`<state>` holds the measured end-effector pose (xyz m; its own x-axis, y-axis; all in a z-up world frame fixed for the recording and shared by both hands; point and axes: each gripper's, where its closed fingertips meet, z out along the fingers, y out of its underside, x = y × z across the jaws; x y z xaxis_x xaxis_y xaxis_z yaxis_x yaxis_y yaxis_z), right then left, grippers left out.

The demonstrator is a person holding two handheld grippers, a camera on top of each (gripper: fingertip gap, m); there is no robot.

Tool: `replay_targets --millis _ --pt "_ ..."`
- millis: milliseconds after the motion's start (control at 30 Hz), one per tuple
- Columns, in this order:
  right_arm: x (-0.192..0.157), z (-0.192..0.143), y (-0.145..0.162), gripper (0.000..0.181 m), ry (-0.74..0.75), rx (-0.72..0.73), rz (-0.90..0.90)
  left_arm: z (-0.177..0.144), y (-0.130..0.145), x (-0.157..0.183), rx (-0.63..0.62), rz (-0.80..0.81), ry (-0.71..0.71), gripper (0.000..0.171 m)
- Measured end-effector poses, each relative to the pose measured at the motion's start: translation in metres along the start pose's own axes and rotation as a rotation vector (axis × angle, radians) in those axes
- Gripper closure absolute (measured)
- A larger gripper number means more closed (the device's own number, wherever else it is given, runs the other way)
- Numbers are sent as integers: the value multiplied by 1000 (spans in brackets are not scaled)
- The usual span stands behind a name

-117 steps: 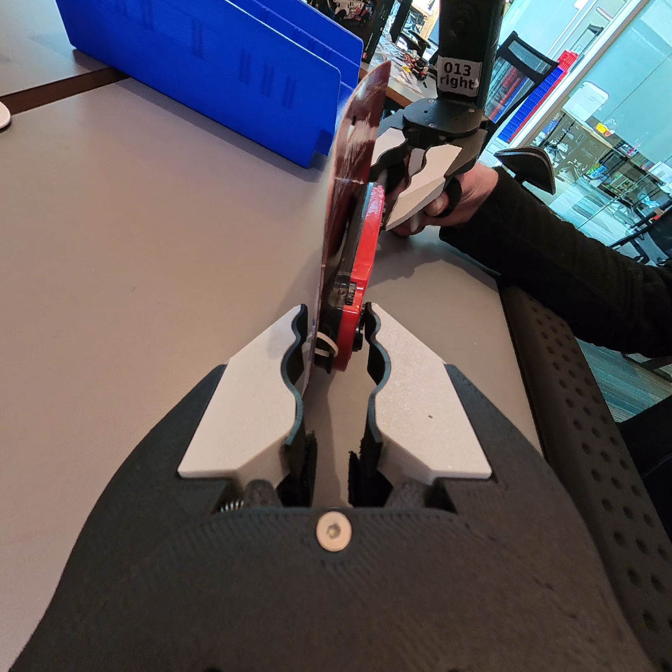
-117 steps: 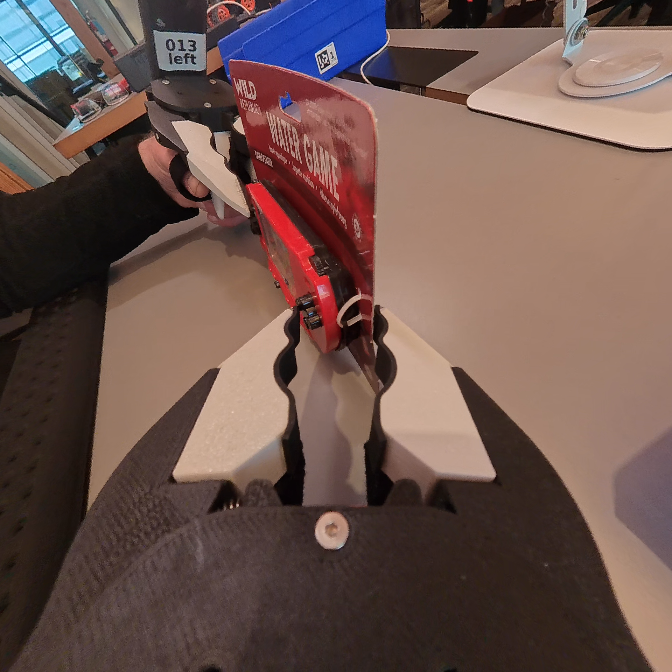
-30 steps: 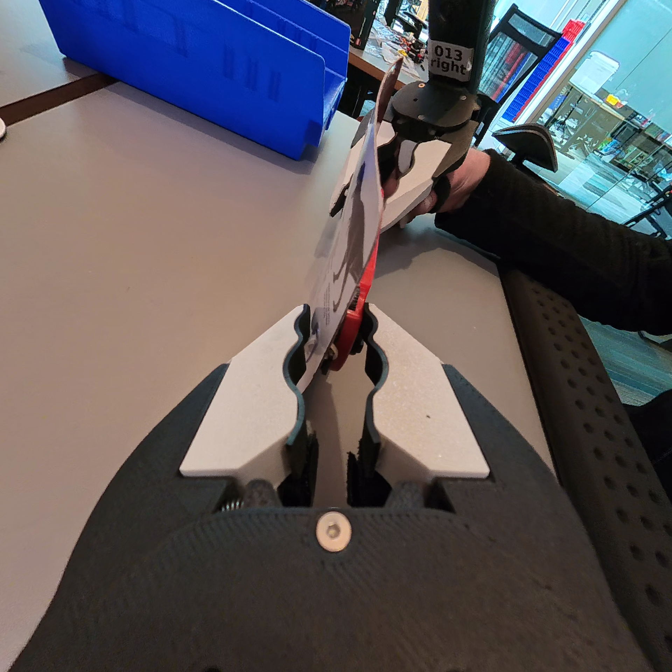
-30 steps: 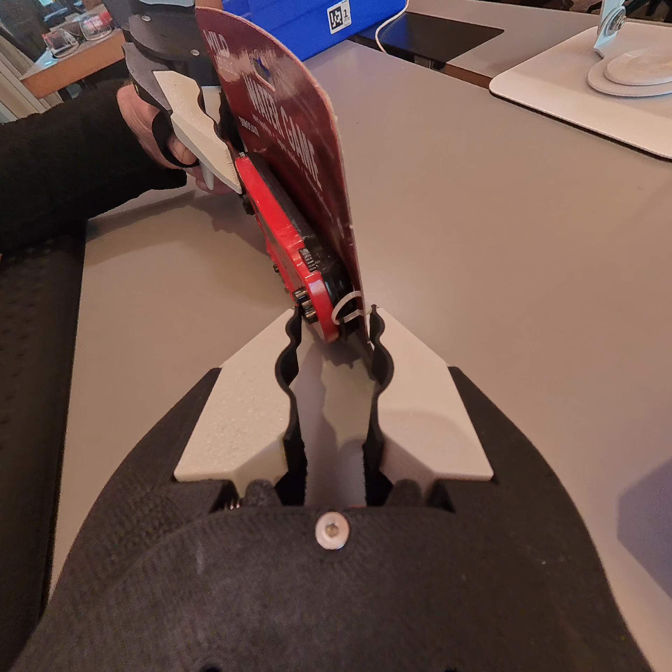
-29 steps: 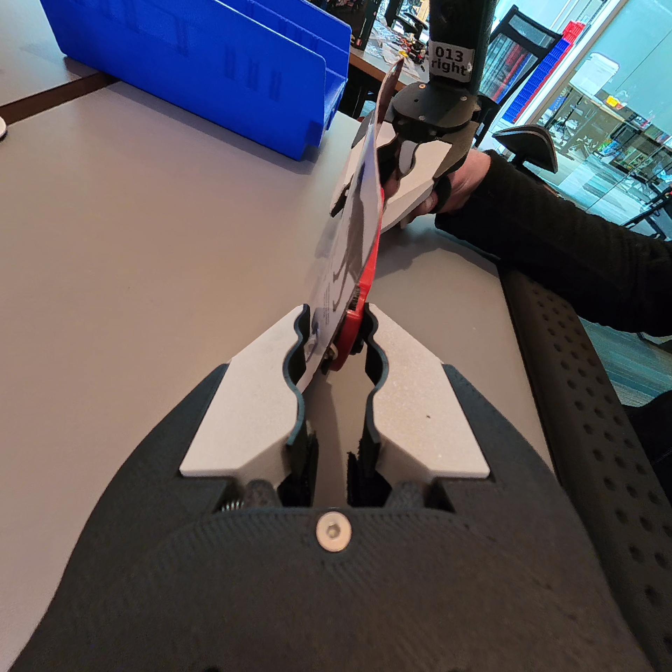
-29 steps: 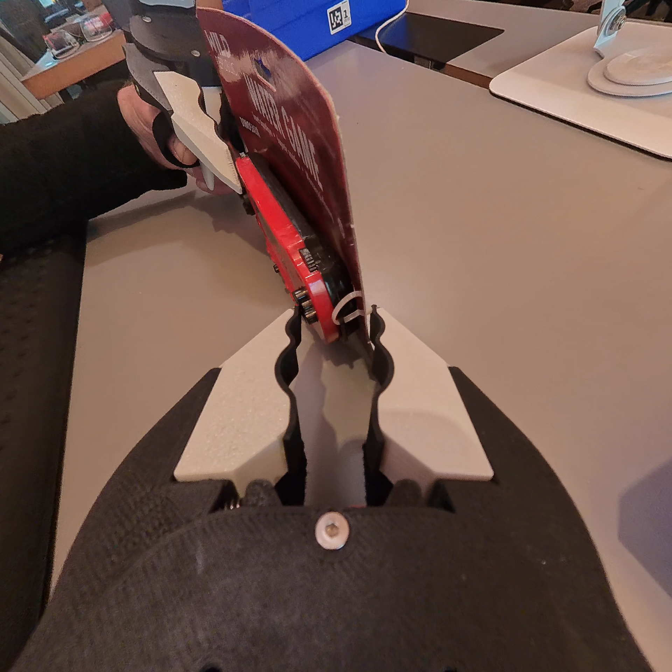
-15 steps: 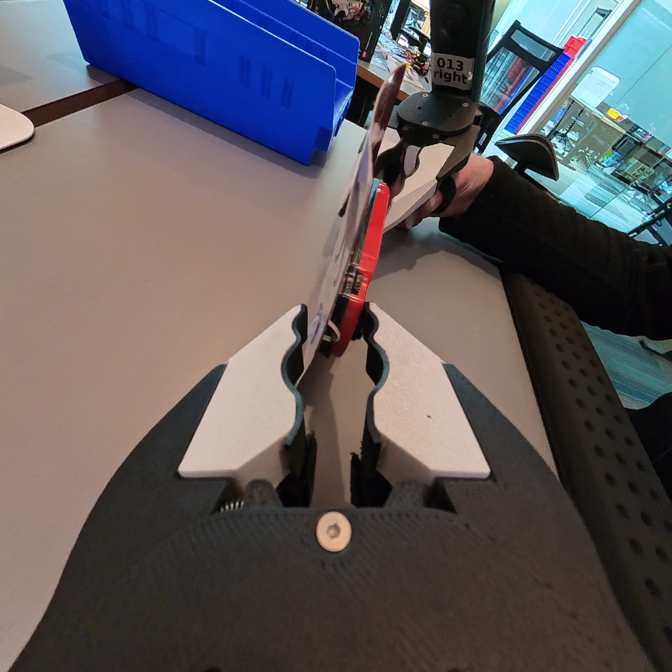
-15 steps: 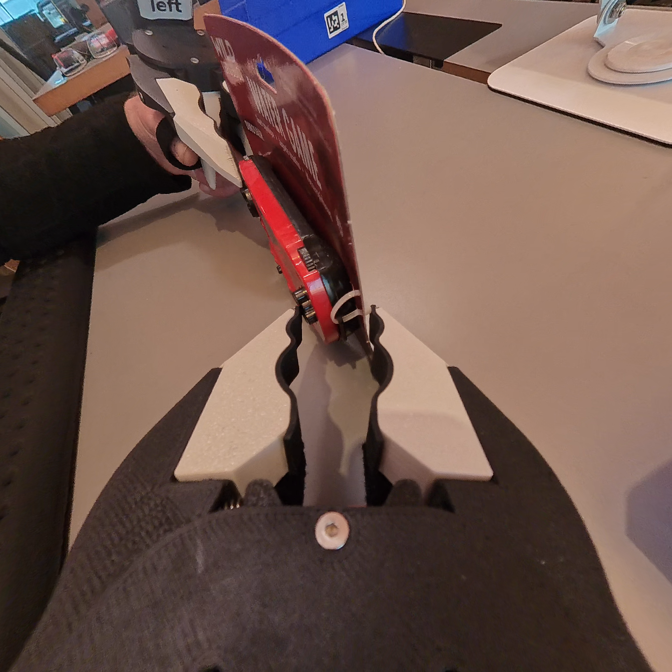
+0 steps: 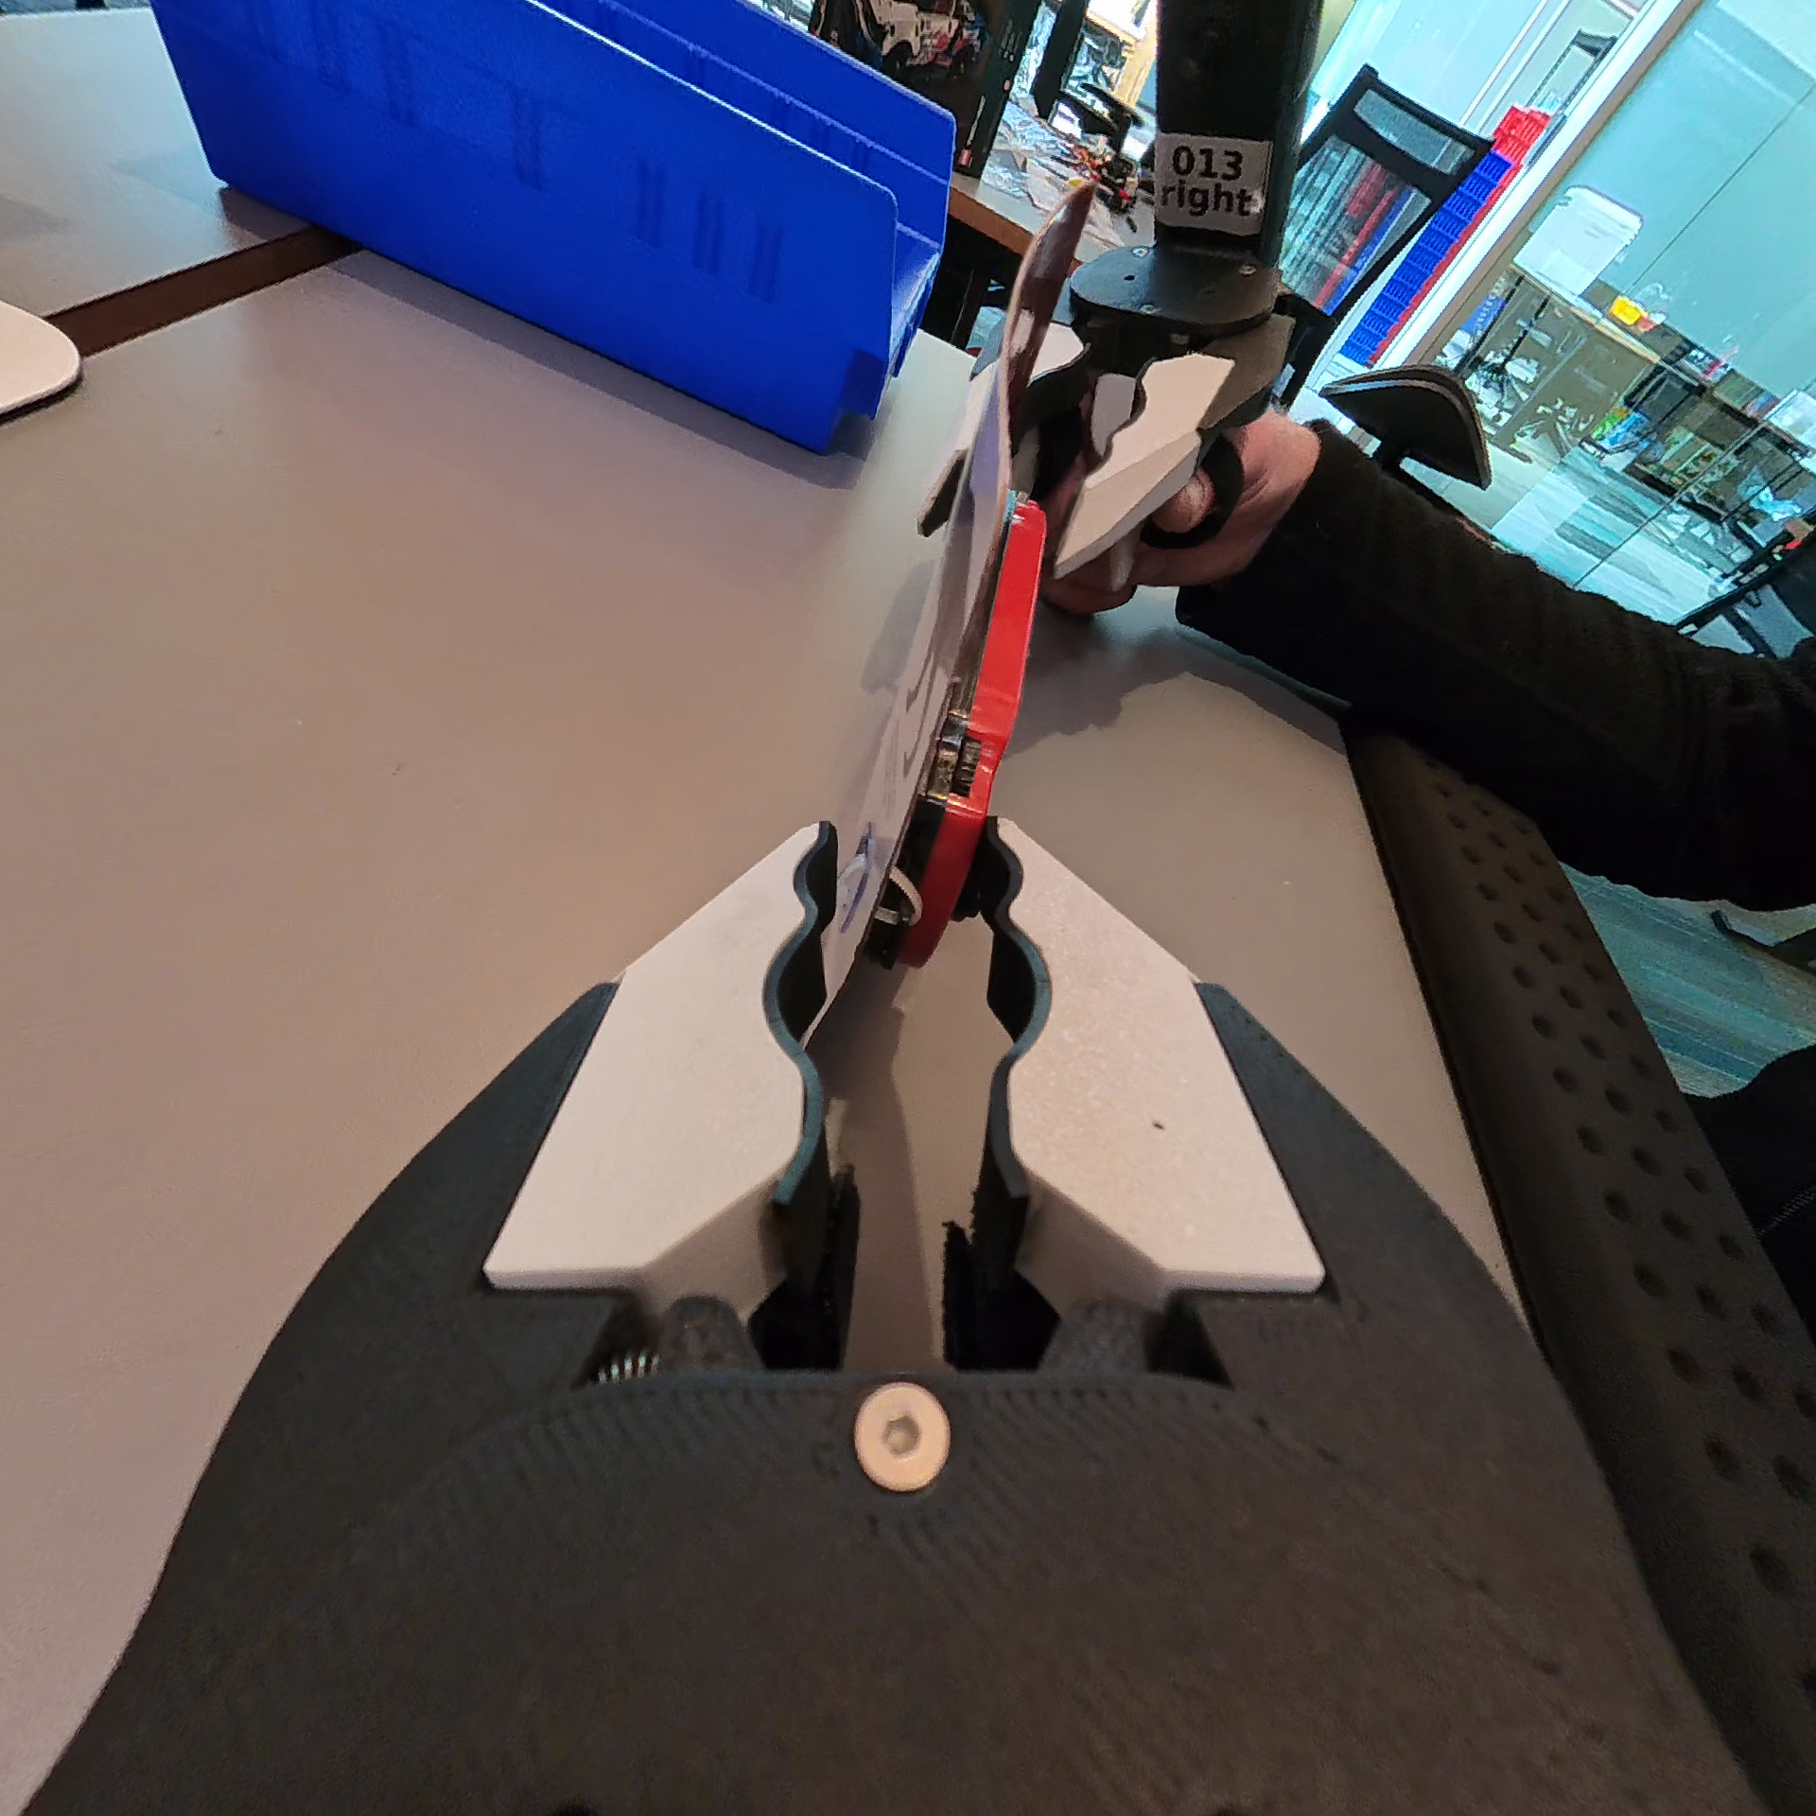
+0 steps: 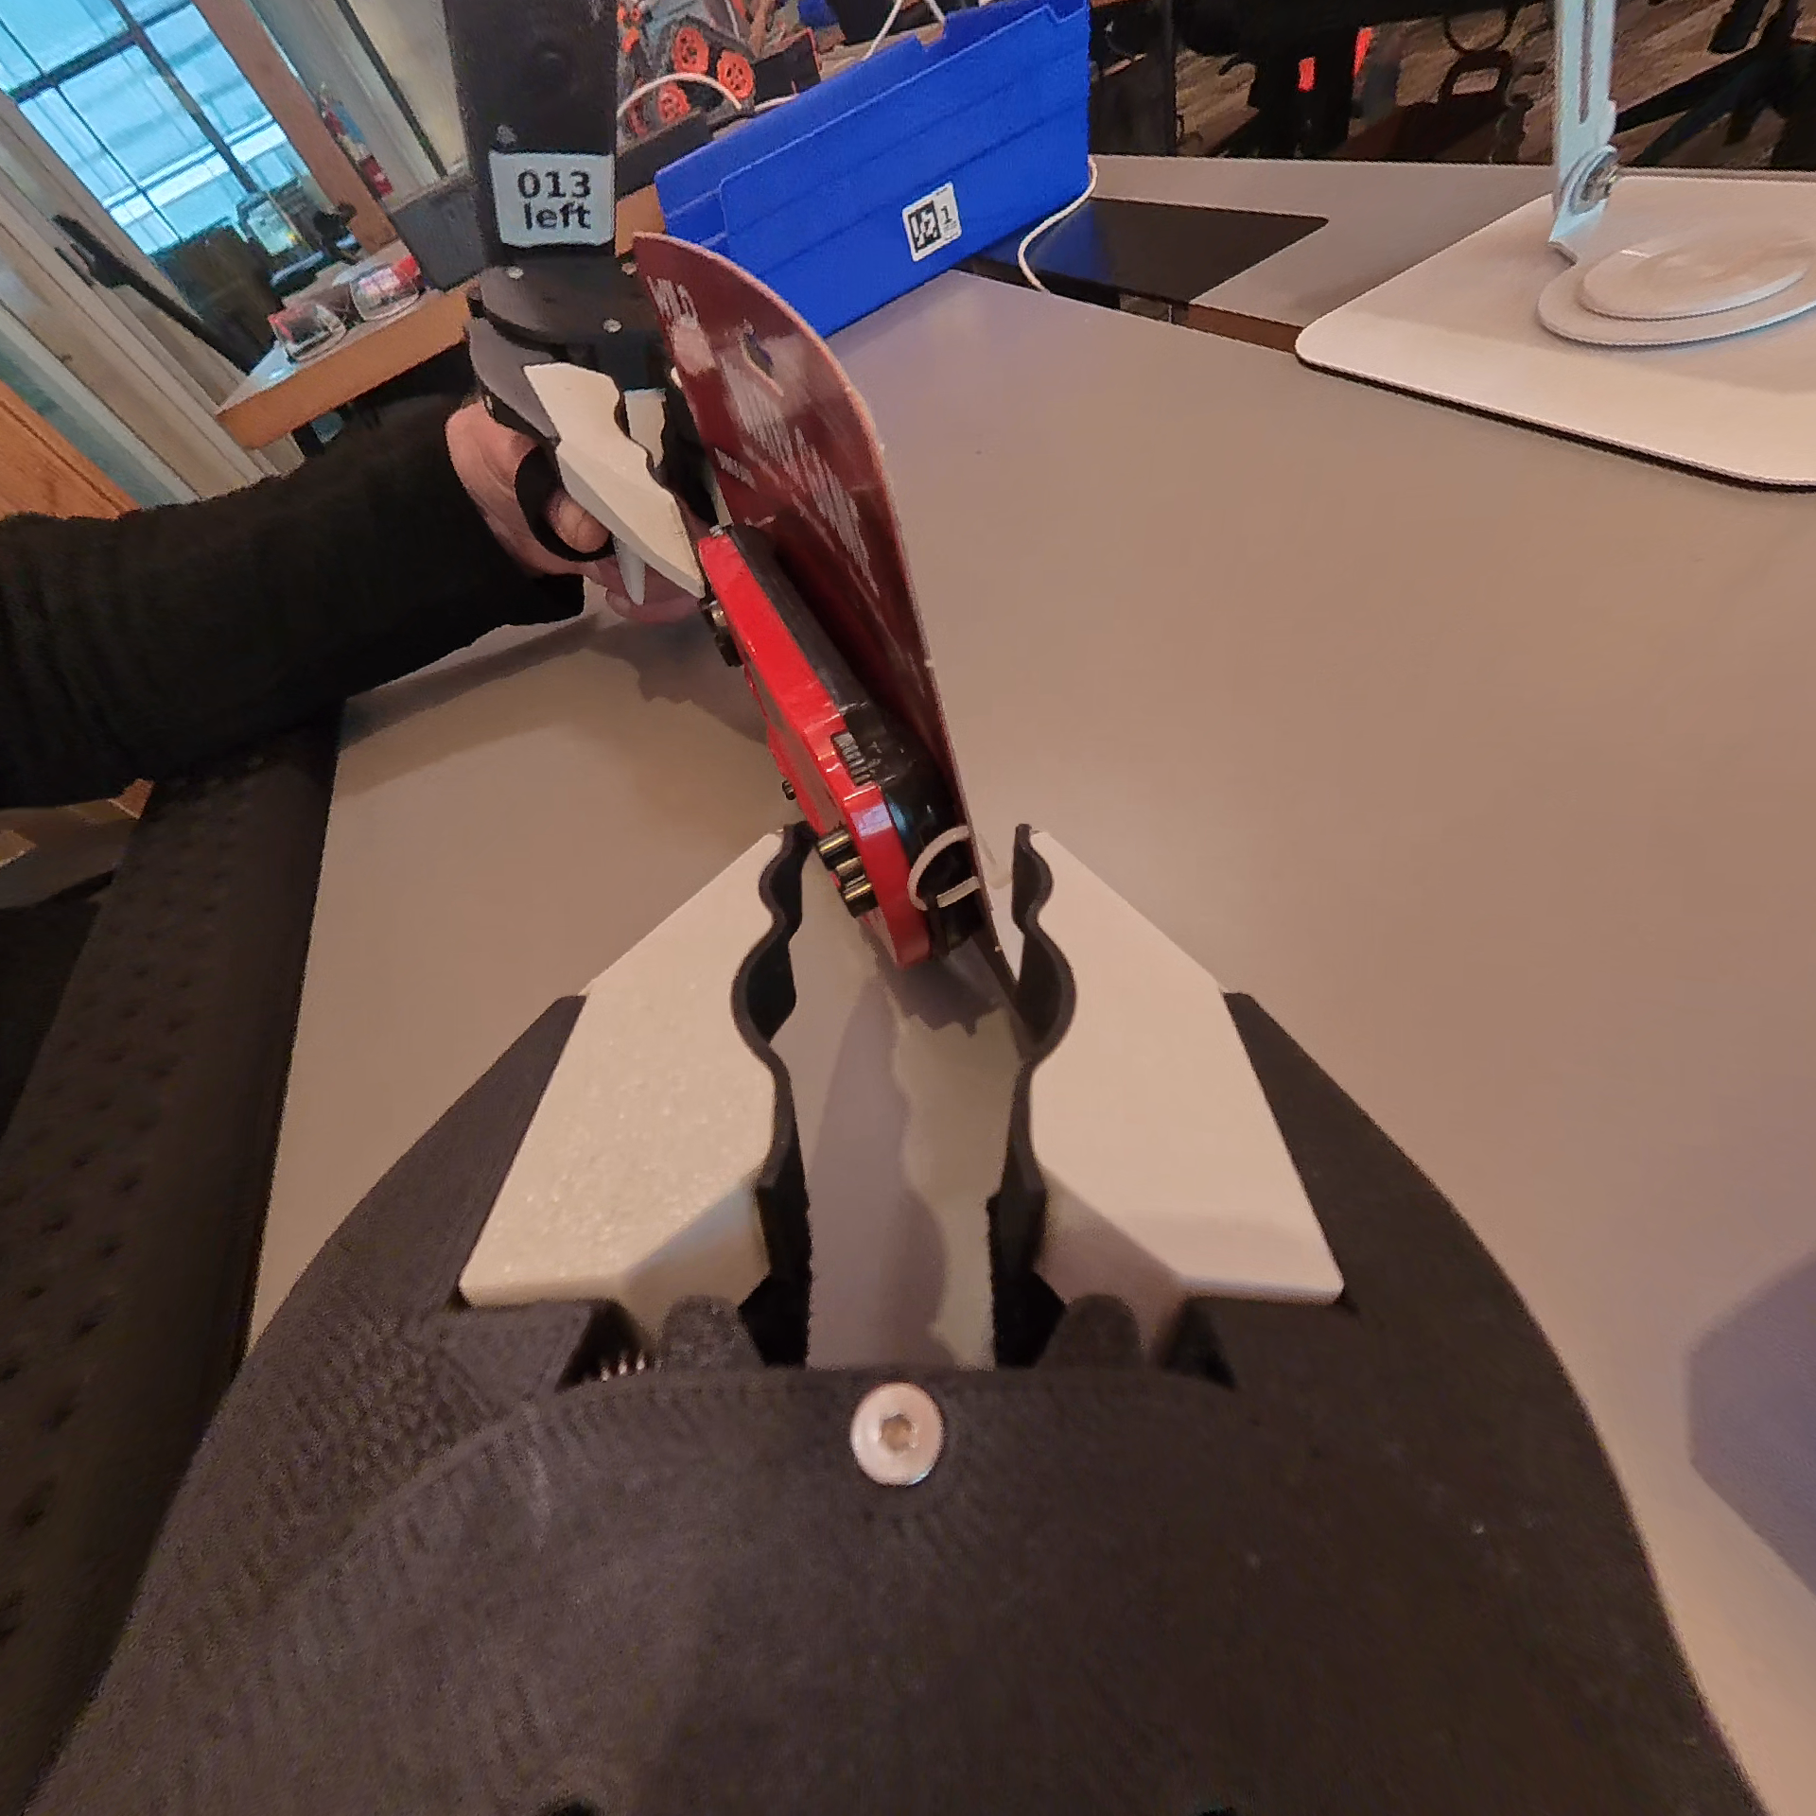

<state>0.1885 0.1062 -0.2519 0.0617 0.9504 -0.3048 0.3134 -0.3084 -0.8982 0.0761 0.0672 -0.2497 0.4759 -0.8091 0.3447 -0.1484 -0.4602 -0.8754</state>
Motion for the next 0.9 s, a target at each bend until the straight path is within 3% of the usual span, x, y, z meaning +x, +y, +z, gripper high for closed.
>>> replay_targets --millis 100,533,900 --pt "1 2 12 133 17 -75 -34 0 -1 -1 4 -7 -1 145" --pt "5 6 13 155 35 -88 -20 0 -1 -5 7 -20 21 145" --pt "5 7 12 156 25 -86 -7 -1 -2 -6 7 -26 35 145"
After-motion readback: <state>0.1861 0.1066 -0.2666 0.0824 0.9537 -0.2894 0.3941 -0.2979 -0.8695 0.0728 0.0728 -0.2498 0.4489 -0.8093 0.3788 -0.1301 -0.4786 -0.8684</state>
